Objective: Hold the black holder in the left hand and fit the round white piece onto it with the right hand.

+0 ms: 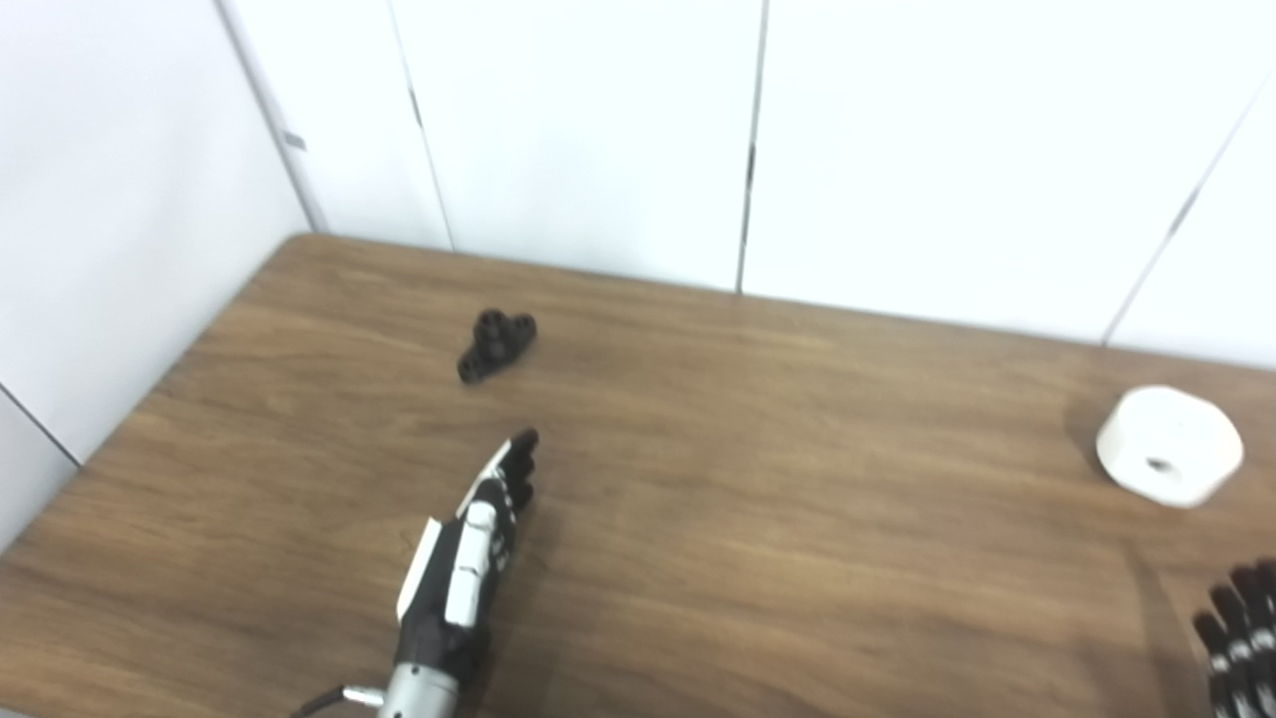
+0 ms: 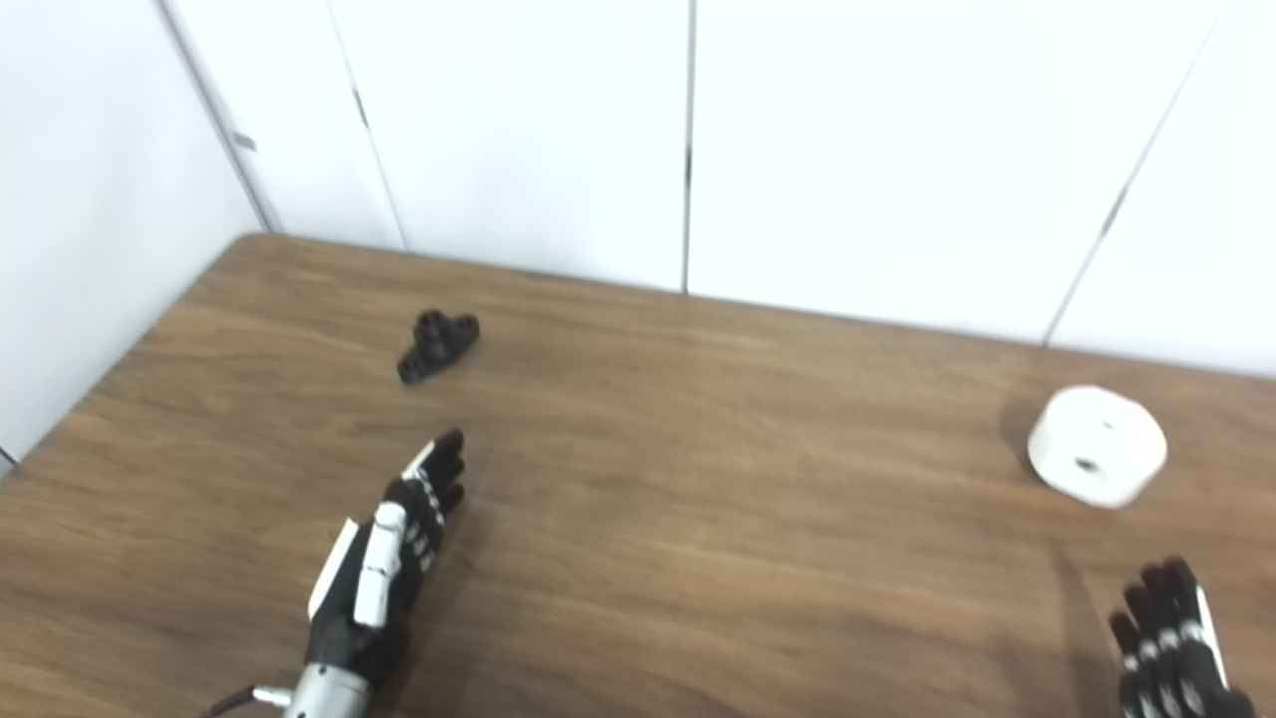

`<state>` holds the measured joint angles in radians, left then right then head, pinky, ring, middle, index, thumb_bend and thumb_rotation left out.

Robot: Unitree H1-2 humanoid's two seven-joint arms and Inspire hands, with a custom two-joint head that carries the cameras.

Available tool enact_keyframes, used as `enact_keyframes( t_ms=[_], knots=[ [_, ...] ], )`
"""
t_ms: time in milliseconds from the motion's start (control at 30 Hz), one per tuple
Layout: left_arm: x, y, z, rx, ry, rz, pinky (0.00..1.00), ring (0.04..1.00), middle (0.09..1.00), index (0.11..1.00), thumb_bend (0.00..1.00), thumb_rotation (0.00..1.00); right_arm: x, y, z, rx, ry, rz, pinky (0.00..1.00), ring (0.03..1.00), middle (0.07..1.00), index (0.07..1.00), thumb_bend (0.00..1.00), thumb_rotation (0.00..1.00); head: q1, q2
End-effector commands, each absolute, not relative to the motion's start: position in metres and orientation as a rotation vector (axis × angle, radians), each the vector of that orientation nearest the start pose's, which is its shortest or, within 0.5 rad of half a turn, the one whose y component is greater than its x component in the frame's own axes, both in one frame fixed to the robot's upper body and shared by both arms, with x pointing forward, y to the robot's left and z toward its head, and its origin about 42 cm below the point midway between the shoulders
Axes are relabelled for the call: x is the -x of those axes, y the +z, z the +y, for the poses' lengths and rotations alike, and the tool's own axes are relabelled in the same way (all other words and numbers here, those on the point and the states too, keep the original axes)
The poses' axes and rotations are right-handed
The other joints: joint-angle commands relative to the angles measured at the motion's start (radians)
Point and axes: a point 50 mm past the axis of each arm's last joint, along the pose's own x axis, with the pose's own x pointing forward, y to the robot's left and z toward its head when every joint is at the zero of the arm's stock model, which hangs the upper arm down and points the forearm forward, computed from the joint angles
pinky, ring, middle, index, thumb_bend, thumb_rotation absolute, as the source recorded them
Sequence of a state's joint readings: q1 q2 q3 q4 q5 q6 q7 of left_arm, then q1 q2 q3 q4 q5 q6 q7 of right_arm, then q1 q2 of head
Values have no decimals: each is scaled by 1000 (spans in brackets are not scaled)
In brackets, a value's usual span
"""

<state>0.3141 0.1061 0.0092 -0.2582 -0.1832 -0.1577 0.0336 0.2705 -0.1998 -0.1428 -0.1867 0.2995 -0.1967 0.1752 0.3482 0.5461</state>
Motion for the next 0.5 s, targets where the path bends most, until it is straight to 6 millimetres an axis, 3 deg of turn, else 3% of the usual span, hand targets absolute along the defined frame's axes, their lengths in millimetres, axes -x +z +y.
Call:
enact_keyframes(
  t_ms=[0,167,267,400,467],
  knots=[
    [-168,109,239,116,137,-135,1000,1000,993,940,454,996,-177,95,-327,-11,-16,-89,1000,1000,1000,1000,674,1000,7,-17],
    [-167,106,236,109,145,-134,1000,1000,990,941,435,1000,-177,94,-326,-26,-44,-85,1000,997,993,992,701,973,9,-23],
    [-165,106,234,104,149,-128,1000,999,984,940,436,1000,-177,95,-323,-40,-67,-82,1000,997,978,965,634,911,3,-22],
    [-166,107,235,76,142,-132,1000,1000,992,949,419,1000,-177,96,-321,-50,-70,-89,1000,1000,974,956,587,902,-5,-13],
    [-167,107,236,56,144,-123,1000,1000,991,949,384,938,-177,96,-320,-47,-68,-88,1000,997,969,956,575,921,-11,-10]
  ],
)
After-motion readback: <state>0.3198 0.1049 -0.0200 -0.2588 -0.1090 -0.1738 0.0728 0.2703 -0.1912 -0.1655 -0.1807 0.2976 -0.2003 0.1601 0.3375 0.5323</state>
